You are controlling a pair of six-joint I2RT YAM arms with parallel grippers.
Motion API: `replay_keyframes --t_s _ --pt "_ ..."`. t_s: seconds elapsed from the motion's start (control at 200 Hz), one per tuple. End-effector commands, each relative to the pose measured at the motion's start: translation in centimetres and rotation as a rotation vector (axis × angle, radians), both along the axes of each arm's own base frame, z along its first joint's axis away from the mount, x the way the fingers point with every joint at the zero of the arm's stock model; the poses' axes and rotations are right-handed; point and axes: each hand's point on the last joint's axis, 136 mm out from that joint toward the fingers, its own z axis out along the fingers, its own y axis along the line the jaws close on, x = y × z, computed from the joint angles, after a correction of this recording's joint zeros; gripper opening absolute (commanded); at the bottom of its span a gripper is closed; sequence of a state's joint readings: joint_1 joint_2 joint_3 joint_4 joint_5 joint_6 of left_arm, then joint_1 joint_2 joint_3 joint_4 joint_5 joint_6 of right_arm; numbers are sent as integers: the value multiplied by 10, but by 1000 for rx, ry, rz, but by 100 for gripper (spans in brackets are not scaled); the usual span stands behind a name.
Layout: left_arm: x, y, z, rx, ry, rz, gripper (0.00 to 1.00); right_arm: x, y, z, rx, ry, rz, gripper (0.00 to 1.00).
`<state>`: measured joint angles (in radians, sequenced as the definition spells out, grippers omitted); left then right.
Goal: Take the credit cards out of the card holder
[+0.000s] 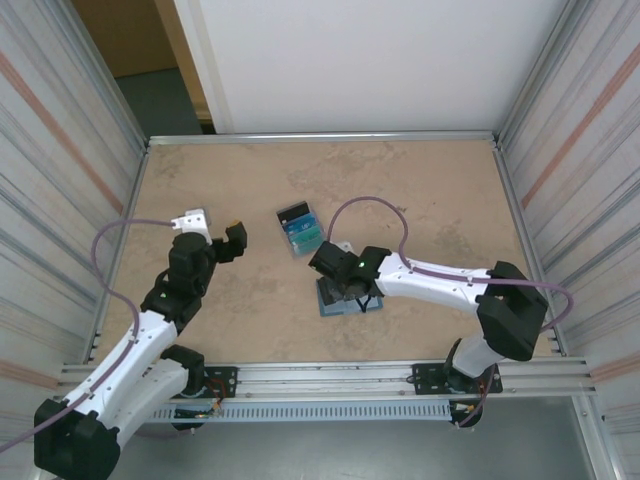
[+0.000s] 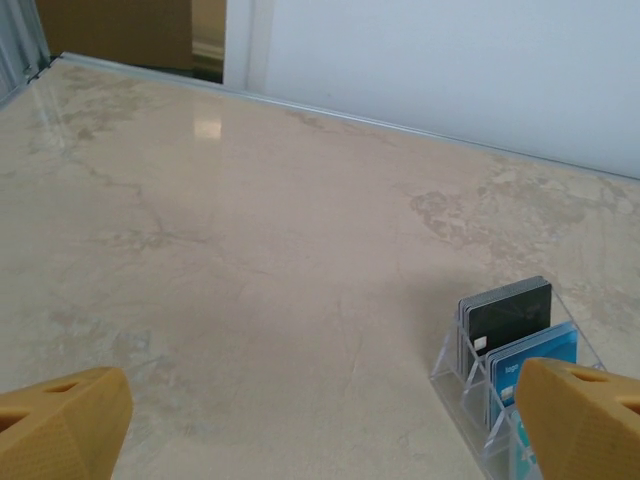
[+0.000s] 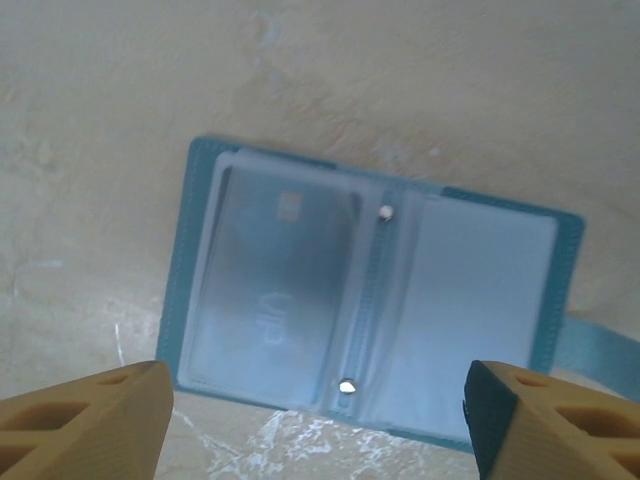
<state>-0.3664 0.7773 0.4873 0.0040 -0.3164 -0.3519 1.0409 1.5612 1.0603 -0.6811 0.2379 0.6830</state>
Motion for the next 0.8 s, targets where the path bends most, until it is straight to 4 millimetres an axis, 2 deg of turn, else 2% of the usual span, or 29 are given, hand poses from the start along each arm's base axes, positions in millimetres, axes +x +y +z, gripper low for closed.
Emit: replay_keyframes --t_s 0.0,0.11,0.326,0.792 --pt "-2 10 -2 -31 -4 64 99 -3 16 -3 29 47 -5 71" --pt "-2 6 -3 -34 -5 40 99 -5 24 -14 29 79 11 63" --pt "-3 6 -6 -27 5 37 99 -7 35 -29 41 112 33 61" --pt "-2 5 -12 -25 22 36 99 -5 28 -51 -23 122 20 57"
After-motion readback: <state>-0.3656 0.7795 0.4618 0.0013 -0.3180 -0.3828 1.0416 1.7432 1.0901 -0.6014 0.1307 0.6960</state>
